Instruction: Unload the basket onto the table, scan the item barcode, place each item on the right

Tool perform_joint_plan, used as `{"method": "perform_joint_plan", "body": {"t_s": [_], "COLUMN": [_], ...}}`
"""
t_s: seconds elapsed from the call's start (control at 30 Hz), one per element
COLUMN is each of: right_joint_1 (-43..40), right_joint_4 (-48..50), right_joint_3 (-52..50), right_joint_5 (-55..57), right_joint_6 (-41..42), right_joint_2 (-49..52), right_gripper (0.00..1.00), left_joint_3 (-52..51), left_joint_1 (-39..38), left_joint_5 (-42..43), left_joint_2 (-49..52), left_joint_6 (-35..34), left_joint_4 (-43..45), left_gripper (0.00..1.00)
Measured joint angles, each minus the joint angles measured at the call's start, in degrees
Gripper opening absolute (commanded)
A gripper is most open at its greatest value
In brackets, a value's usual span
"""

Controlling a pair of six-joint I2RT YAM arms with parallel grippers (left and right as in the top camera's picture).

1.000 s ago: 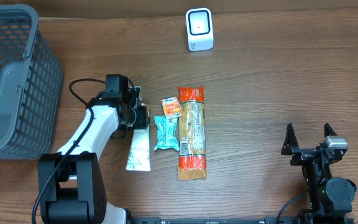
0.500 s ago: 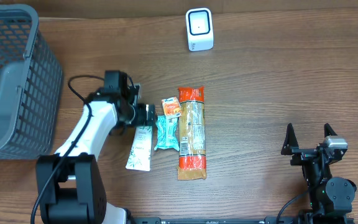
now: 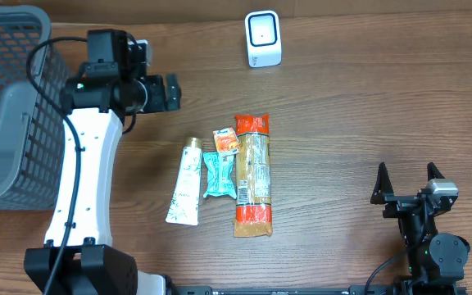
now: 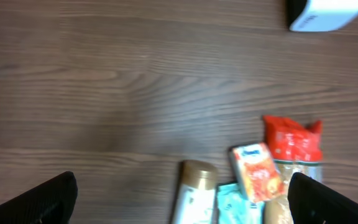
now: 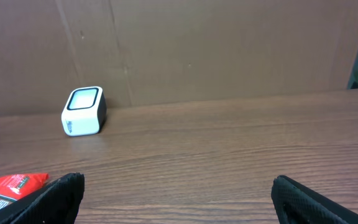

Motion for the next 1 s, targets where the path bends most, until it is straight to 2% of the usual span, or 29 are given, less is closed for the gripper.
{"method": "perform_joint_plan", "body": {"t_s": [1.0], "right_joint_1": [0.00], "right_joint_4": [-0.02], "right_joint_3": [0.00], "right_joint_5": [0.02], "right_joint_6": [0.02], "right_joint_2": [0.00], "right_gripper": [1.00], "left_joint_3": [-0.02], "left_joint_1": [0.33], "left_joint_5": [-2.62], "left_joint_2": [0.00], "left_joint_6": [0.00], "left_joint_4": [-0.28], "left_gripper": [1.00]}}
